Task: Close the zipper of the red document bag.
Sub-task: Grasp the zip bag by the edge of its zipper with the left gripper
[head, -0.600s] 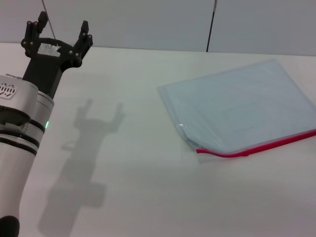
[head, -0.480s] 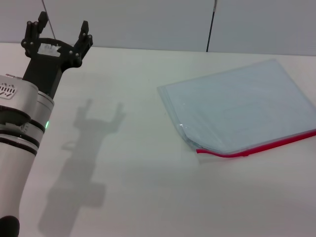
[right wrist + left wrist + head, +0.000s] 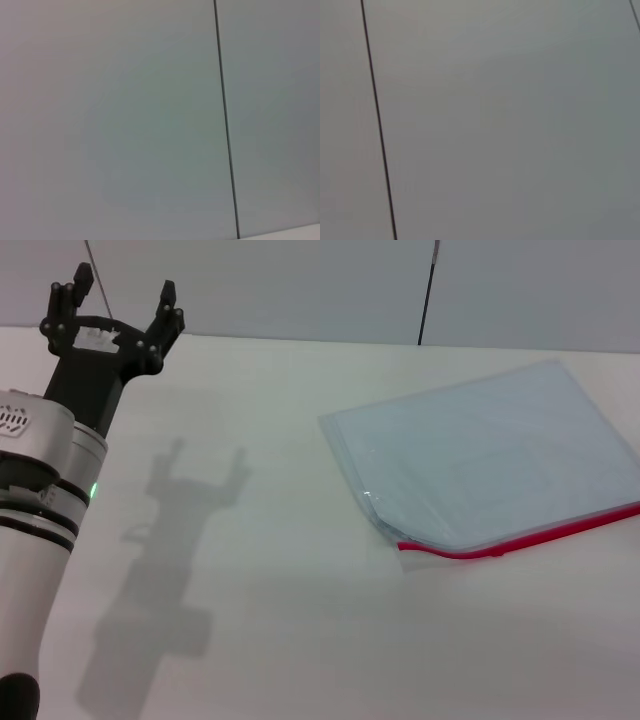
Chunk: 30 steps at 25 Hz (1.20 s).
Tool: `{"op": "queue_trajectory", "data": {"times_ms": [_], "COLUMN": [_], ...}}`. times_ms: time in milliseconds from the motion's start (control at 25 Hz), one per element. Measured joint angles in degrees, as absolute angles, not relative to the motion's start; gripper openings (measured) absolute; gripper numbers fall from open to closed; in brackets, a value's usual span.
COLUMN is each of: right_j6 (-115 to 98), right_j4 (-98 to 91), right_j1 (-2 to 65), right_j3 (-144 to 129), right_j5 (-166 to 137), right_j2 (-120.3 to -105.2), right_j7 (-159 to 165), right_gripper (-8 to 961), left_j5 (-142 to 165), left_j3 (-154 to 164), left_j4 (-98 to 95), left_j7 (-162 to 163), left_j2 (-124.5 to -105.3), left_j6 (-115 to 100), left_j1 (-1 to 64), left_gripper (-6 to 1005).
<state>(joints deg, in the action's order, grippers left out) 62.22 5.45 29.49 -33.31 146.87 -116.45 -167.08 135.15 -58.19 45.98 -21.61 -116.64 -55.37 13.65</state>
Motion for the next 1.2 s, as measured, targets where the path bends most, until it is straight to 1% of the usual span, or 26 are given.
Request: {"op": "queue_trajectory", "data": {"times_ms": [160, 360, 440, 600, 680, 800, 1040, 1200], "right_j6": [62.1, 61.8, 61.6, 60.1, 59.9, 59.9, 59.9, 59.8], "right_j4": [5.4, 5.4, 5.4, 5.1, 5.0, 4.9, 4.9, 4.9], "right_j1": [29.5, 29.4, 29.4, 29.5, 29.5, 29.6, 29.6, 29.6], "right_j3": [-33.3, -33.3, -33.3, -33.3, -33.3, -33.3, -33.3, -33.3], "right_j5": [146.9, 146.9, 146.9, 146.9, 146.9, 146.9, 146.9, 146.9], "right_j2": [-116.45, -116.35, -116.32, -116.28, -116.28, -116.28, -116.28, -116.28], "right_j7": [-167.1, -167.1, -167.1, -167.1, -167.1, -167.1, -167.1, -167.1], "right_gripper": [880, 880, 880, 880, 880, 880, 880, 879], "left_j5": [134.2, 134.3, 134.6, 134.7, 134.7, 134.7, 135.7, 138.9], "left_j3": [-58.1, -58.5, -58.7, -60.1, -61.6, -63.6, -70.2, -71.0], "left_j4": [46.3, 50.6, 53.2, 58.5, 60.9, 64.0, 67.5, 69.7], "left_j7": [-20.9, -20.0, -20.9, -23.5, -26.4, -33.4, -44.3, -44.9], "left_j2": [-116.51, -115.72, -114.8, -112.42, -111.95, -112.39, -115.32, -116.18], "left_j6": [-52.8, -43.4, -36.5, -16.5, -5.0, 8.2, 33.8, 40.9], "left_j1": [14.2, 14.9, 16.0, 20.5, 23.1, 25.5, 29.8, 31.0], "left_gripper": [890, 890, 890, 890, 889, 889, 889, 889]}}
